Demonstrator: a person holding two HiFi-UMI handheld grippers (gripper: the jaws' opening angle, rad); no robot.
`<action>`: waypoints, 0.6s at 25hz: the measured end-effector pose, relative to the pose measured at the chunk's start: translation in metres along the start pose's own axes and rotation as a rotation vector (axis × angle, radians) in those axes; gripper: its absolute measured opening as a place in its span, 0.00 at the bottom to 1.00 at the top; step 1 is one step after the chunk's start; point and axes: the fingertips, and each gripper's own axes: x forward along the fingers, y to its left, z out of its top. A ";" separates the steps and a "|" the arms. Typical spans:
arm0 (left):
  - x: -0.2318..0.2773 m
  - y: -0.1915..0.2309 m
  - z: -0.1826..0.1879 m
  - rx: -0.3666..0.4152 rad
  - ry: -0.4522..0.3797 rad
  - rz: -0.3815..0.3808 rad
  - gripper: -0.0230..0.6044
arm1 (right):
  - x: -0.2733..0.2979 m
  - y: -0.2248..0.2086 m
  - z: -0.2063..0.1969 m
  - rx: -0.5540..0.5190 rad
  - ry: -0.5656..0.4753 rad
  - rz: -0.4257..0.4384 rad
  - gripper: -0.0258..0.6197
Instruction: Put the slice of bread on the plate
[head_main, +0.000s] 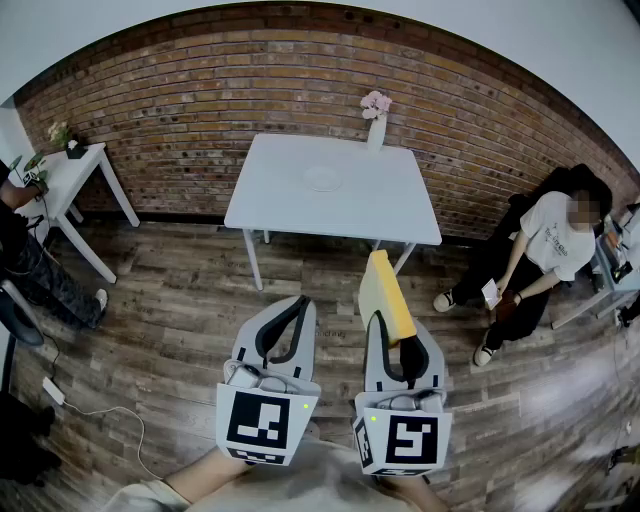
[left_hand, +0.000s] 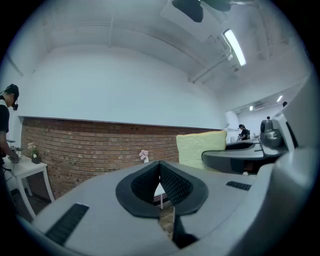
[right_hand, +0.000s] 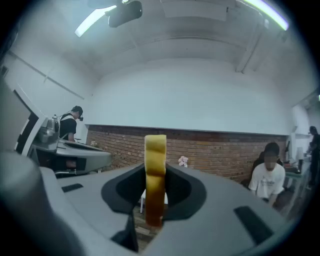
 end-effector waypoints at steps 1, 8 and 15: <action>0.000 -0.002 0.000 0.005 -0.001 -0.001 0.05 | -0.002 -0.001 0.000 0.000 -0.001 0.000 0.18; -0.003 -0.012 0.000 -0.002 -0.001 -0.004 0.05 | -0.009 -0.005 -0.001 0.001 -0.003 0.004 0.18; 0.002 -0.019 0.001 0.000 -0.001 0.006 0.05 | -0.008 -0.014 -0.004 0.019 -0.001 0.014 0.18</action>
